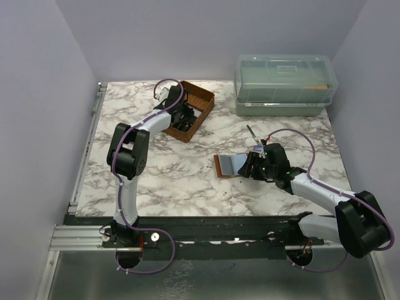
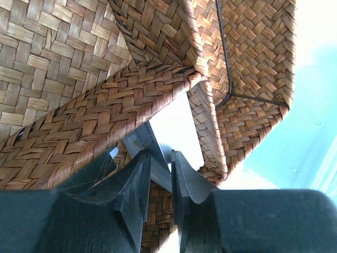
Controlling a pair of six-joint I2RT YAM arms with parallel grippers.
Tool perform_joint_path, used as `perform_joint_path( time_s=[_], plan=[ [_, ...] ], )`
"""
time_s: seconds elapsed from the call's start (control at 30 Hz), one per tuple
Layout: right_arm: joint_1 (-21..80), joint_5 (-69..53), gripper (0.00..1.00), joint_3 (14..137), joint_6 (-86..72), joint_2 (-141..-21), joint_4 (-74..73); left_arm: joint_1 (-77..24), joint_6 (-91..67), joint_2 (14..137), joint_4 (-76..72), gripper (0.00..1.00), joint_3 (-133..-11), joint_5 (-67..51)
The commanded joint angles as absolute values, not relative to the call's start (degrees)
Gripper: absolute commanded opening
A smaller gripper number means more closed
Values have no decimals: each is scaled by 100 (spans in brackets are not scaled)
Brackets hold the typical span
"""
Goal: Put the credit cards into the card holder
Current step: Pick up the credit card from the storage box.
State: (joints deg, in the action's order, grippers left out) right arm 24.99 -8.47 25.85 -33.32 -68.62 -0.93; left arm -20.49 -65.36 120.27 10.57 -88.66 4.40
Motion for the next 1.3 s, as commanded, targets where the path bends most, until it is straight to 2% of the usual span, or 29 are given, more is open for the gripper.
perform_joint_path(
  time_s=[0.0,0.33,0.9,1.27],
  plan=[
    [2459,-936,61,2645,-3239,-6912,38,-2079,-6513,11903,888,27,-9058,611],
    [2461,-958,61,2670,-3217,-6965,42,-2074,-6495,11739,888,20,-8974,693],
    [2456,-979,61,2646,-3226,-6924,51,-1997,-6717,11335,1114,0,-8749,484],
    [2460,-997,61,2647,-3217,-6930,44,-1674,-6374,10903,1391,0,-8463,-187]
  ],
)
